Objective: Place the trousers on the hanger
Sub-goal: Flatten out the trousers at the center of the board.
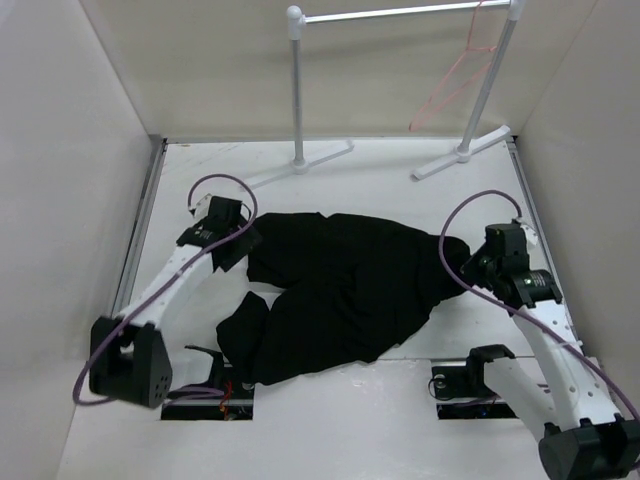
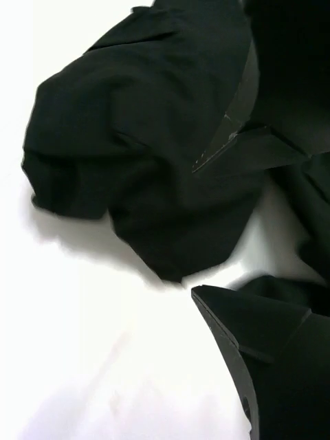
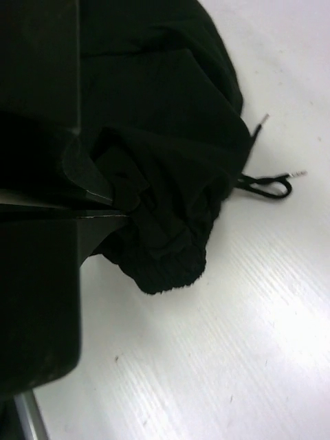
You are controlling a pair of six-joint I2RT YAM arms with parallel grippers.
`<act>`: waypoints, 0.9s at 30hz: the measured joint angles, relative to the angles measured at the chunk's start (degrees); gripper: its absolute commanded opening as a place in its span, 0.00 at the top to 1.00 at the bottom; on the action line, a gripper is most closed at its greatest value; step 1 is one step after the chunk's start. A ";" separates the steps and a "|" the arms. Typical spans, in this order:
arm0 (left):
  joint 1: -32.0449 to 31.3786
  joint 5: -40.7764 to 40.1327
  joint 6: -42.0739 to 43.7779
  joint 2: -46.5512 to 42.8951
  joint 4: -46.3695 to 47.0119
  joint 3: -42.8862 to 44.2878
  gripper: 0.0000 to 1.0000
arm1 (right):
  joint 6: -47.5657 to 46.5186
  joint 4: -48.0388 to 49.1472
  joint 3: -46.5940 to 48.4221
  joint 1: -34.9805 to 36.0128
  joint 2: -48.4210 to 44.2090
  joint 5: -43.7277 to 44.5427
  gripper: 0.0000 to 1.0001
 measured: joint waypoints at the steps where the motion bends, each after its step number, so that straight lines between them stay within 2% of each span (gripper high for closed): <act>1: 0.39 1.53 0.28 3.15 3.02 -0.11 0.38 | 0.00 0.55 -0.57 1.38 -0.22 -0.20 0.92; 4: 1.86 5.29 0.72 11.26 10.60 -0.15 0.40 | 0.04 1.16 -1.77 5.03 -0.48 -0.52 0.92; 5: 2.03 6.05 0.85 13.75 12.39 -0.09 0.45 | 0.09 1.27 -2.10 5.99 -0.59 -0.59 0.92; 6: 2.27 6.29 0.90 16.11 13.81 0.02 0.54 | 0.17 1.51 -2.49 6.73 -0.85 -0.61 0.92; 8: 2.29 6.45 1.09 19.78 15.67 0.17 0.80 | 0.46 2.14 -3.26 7.48 -1.60 -0.76 0.93; 9: 2.29 6.45 1.38 21.05 16.24 0.24 0.90 | 0.48 2.43 -3.54 7.61 -1.95 -0.81 0.93; 11: 2.36 6.38 1.66 21.75 16.46 0.39 0.96 | 0.50 2.71 -3.96 7.58 -2.38 -0.87 0.94; 14: 3.04 5.53 1.92 17.94 14.23 1.75 0.98 | 0.50 3.58 -4.22 7.54 -2.40 -0.90 0.95; 17: 4.46 3.56 3.19 9.42 6.73 8.11 0.98 | 0.50 4.66 -4.72 7.19 -2.03 -0.87 0.95; 20: 5.38 0.68 5.95 1.49 -1.66 22.40 0.97 | 0.50 5.97 -4.79 6.95 -0.68 -0.94 0.96; 24: 3.80 -4.37 9.64 -2.82 -9.99 41.81 0.92 | 0.68 7.56 -4.79 6.73 0.70 -1.99 0.96; 27: 2.08 -7.43 11.96 -4.15 -13.57 45.97 0.86 | 0.74 8.22 -4.79 6.49 0.33 -2.05 0.97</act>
